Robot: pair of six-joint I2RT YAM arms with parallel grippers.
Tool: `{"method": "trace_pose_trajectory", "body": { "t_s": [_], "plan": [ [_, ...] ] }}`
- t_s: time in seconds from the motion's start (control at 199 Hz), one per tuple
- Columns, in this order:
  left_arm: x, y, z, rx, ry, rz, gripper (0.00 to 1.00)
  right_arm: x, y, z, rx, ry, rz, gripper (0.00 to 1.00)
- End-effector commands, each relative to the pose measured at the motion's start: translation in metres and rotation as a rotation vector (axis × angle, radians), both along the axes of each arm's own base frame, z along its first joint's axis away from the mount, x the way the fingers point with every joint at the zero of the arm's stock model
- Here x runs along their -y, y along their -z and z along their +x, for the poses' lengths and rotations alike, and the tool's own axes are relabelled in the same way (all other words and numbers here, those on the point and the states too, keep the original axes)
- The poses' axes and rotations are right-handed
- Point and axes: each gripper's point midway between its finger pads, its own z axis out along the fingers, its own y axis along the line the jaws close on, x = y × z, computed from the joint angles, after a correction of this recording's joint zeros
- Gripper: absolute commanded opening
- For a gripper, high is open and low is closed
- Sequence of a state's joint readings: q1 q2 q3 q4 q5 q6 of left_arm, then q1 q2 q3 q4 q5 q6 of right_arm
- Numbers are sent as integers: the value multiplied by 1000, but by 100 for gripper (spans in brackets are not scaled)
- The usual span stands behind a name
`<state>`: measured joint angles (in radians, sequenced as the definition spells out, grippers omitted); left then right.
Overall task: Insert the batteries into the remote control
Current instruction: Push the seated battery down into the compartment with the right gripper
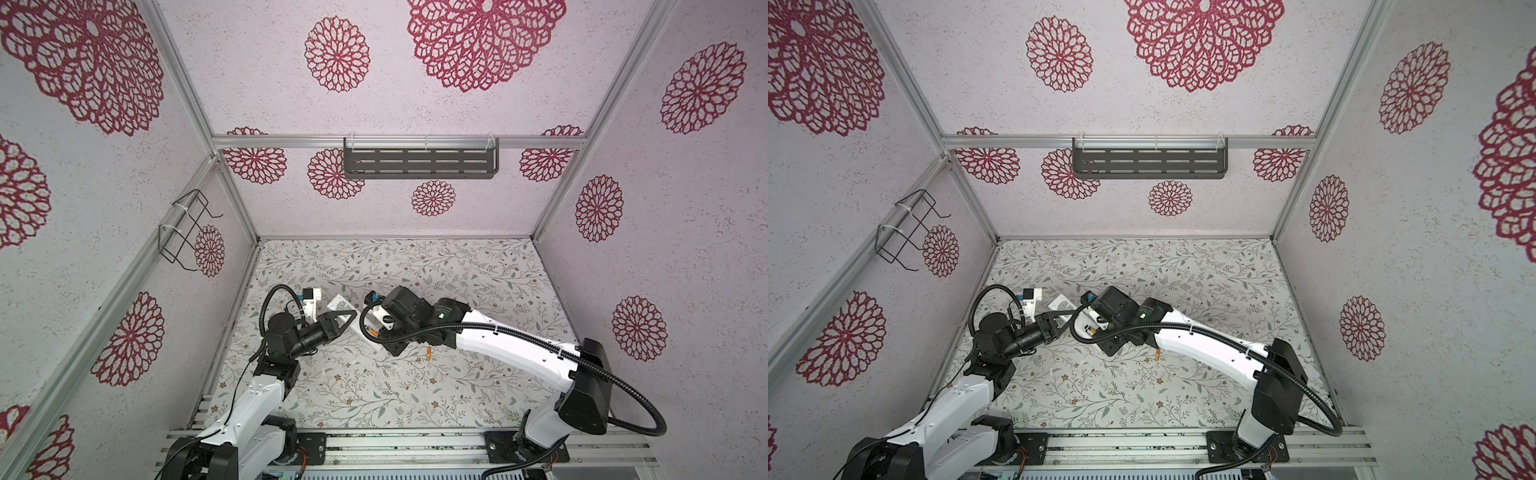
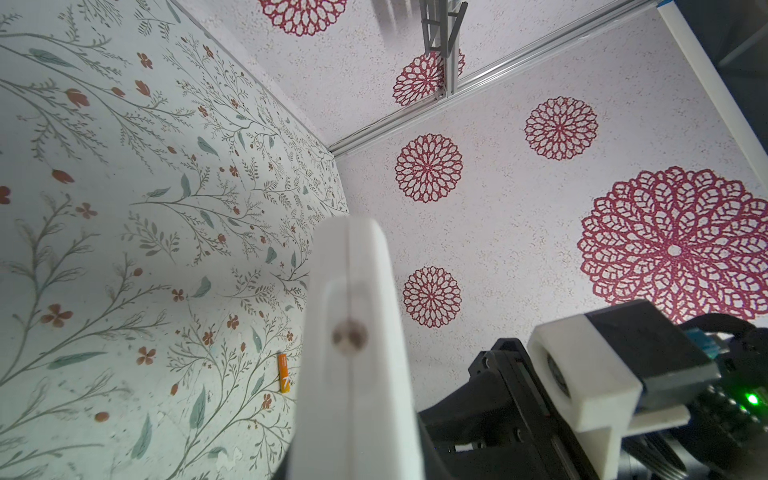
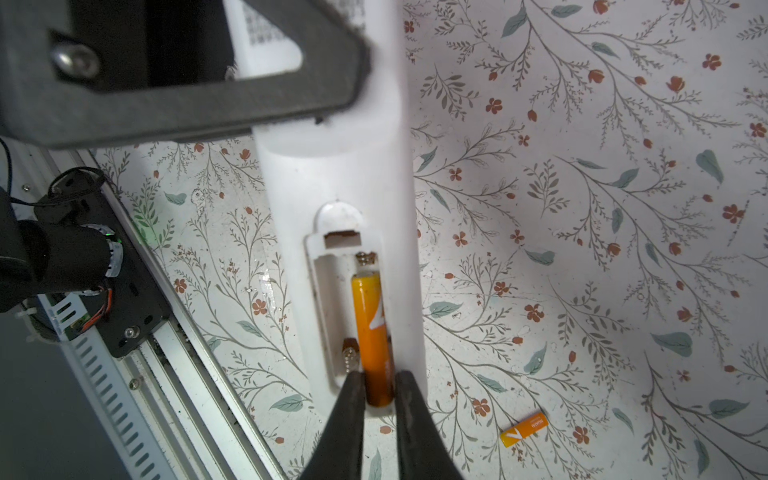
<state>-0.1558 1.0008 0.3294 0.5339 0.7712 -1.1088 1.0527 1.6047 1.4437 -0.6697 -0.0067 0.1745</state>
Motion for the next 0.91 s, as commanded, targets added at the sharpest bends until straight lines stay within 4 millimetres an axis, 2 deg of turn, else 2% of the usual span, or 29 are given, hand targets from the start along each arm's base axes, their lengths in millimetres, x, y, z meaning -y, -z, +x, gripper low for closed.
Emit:
{"method": "trace_pose_trajectory", "body": {
  "t_s": [0.0, 0.901],
  "plan": [
    [-2, -8, 2, 34, -4, -11, 0, -7, -17, 6, 29, -13, 40, 16],
    [-6, -10, 4, 35, -16, -17, 0, -15, -2, 21, 35, 83, 21, 12]
  ]
}}
